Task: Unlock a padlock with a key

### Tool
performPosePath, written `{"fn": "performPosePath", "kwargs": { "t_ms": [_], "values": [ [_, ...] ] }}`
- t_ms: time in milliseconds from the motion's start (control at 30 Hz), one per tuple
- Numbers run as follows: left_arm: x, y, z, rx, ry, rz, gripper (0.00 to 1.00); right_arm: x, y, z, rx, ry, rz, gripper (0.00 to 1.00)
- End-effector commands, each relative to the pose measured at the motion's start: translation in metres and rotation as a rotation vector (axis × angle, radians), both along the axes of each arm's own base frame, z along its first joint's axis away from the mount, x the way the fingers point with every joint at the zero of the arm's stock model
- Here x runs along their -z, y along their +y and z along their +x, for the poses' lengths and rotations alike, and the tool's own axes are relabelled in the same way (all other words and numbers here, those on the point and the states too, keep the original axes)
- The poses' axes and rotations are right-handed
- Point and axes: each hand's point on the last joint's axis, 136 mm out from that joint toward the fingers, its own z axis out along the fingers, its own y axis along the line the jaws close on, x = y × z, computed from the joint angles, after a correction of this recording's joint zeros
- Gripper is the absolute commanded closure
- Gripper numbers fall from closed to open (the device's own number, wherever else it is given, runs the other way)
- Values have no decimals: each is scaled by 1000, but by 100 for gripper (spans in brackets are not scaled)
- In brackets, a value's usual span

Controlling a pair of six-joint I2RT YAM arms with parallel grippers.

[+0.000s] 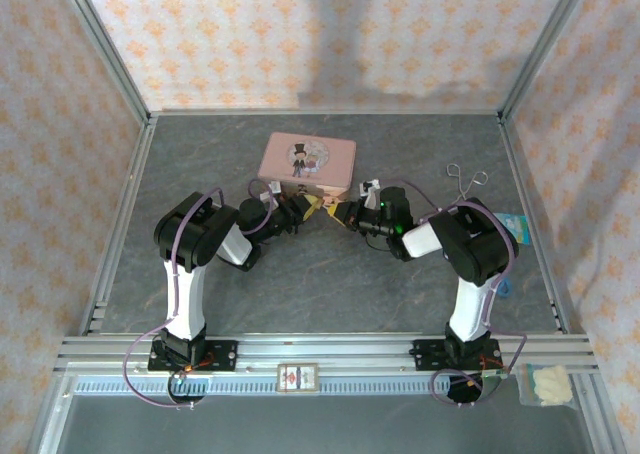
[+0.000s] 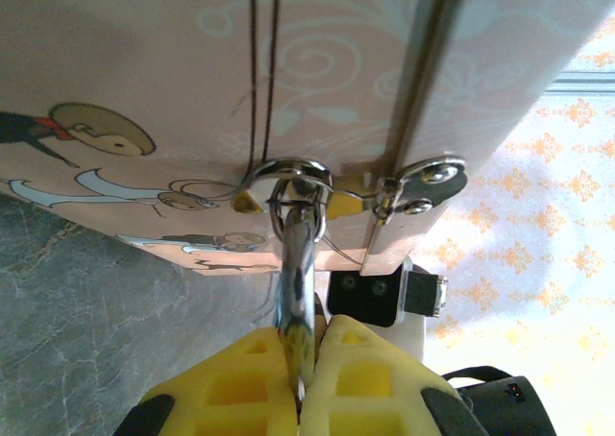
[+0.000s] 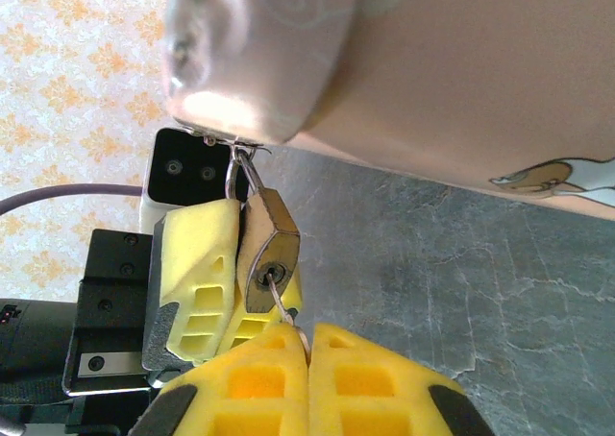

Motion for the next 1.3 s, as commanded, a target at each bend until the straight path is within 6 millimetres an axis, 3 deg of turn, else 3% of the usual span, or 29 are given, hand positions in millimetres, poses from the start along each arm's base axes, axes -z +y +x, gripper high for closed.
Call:
{"fn": "performPosePath", "kwargs": {
  "t_ms": [0, 200, 533, 867, 1033, 1267],
  "values": [
    [-30, -11, -5, 42, -133, -50, 100, -24, 6, 8, 1, -69, 53, 100],
    [-30, -16, -17, 94, -168, -52, 100, -26, 9, 6, -27, -49, 74, 100],
    [-22, -19, -45, 192, -167, -108, 100, -26, 3, 24, -7, -17, 63, 100],
    [-29, -11, -30, 94, -180, -118, 100, -17, 7, 11, 22, 27, 80, 100],
    [-35, 0, -18, -8, -159, -132, 100, -14, 0, 5, 74, 32, 77, 100],
    [-39, 8, -12, -121, -128, -137, 100, -23, -8, 0, 139, 25, 132, 100]
  ]
}}
